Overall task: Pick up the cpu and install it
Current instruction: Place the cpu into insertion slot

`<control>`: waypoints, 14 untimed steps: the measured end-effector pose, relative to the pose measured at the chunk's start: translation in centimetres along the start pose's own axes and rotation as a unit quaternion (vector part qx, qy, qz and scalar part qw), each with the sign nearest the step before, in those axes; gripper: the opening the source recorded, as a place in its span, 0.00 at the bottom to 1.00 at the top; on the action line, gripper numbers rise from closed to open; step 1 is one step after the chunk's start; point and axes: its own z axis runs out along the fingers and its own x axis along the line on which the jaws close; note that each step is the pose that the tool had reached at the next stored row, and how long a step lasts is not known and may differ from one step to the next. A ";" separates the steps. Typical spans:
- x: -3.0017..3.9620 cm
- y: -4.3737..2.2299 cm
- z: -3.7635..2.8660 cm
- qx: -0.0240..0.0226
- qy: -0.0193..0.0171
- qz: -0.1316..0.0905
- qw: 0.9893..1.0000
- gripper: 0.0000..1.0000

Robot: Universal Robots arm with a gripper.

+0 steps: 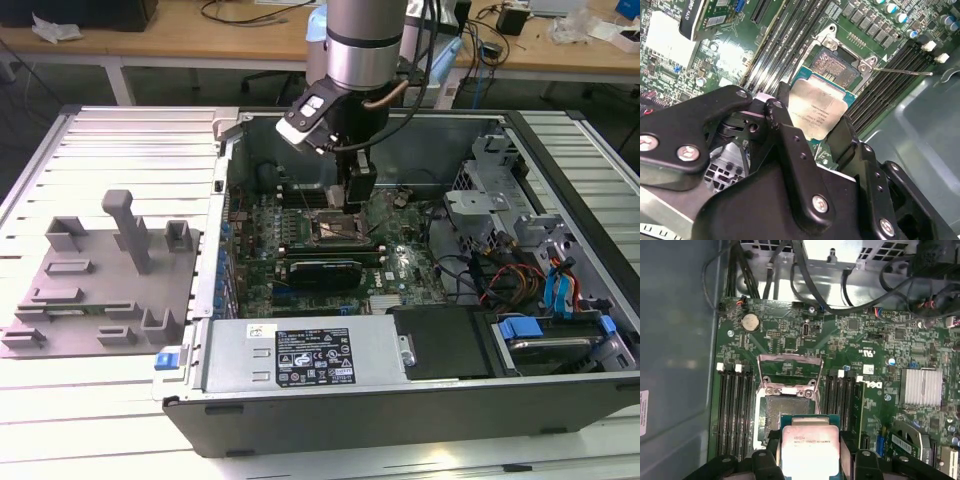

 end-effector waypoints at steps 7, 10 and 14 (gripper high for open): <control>0.03 -0.15 0.54 -0.002 0.001 -0.020 1.000 0.55; 0.04 -0.19 1.16 -0.002 0.001 -0.019 1.000 0.55; 0.08 -0.20 1.71 -0.002 0.000 -0.008 1.000 0.55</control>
